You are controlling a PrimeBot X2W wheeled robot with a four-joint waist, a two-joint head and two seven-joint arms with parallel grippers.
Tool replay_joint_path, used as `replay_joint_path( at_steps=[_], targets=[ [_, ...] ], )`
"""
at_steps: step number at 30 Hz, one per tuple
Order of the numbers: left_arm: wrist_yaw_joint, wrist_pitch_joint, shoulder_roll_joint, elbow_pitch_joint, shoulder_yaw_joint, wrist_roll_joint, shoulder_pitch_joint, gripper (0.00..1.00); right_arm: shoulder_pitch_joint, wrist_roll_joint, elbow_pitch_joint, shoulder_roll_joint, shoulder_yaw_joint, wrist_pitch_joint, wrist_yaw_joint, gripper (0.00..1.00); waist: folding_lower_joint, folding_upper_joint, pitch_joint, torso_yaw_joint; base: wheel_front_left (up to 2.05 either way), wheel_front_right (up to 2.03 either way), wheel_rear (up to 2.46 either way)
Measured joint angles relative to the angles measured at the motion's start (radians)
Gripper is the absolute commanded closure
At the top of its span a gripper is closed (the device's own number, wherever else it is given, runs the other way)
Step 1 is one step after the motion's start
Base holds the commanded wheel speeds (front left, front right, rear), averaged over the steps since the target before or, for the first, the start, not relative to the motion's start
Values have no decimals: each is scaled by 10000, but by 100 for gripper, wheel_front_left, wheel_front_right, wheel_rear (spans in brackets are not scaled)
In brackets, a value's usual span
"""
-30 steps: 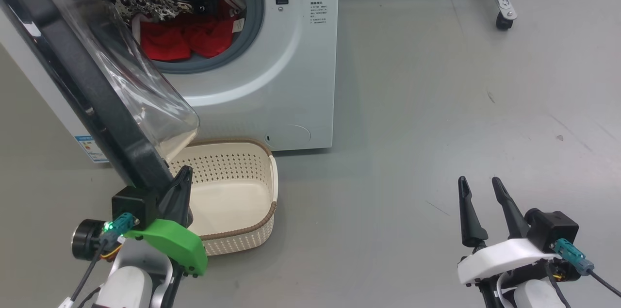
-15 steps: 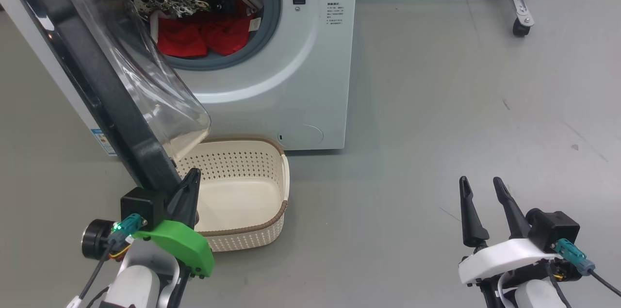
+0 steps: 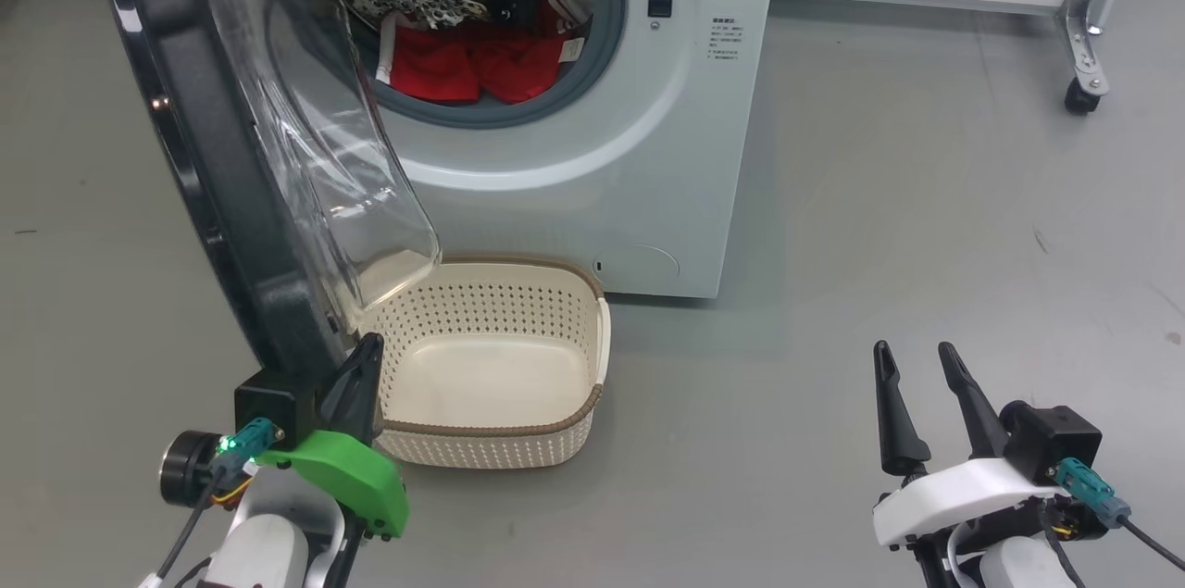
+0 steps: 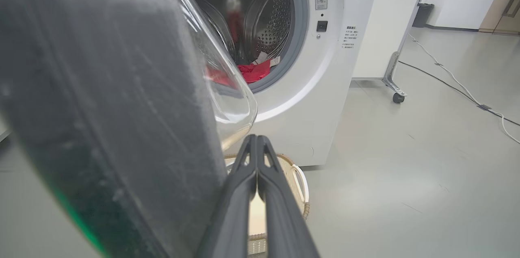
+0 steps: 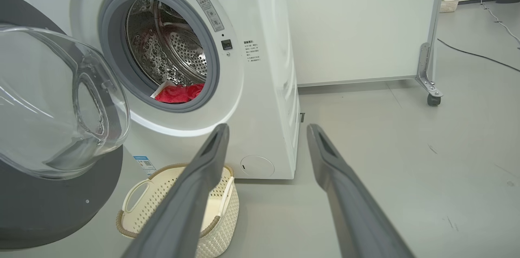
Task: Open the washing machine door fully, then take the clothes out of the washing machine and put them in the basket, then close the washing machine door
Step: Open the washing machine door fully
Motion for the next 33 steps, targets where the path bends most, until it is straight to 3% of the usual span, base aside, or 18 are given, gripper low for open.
replay_joint_path(
  at_steps=[17,33],
  targets=[
    [144,-364,180,245,748,-437,-21,100,16,-13,67,35,146,0,2,0,0,0,28,1355,0,0,0],
    [552,-604,1110,128,2416,-1160,-399,100,-357,-236,54,35,451,0,2,0,0,0,1196,1693,0,0,0]
  ],
)
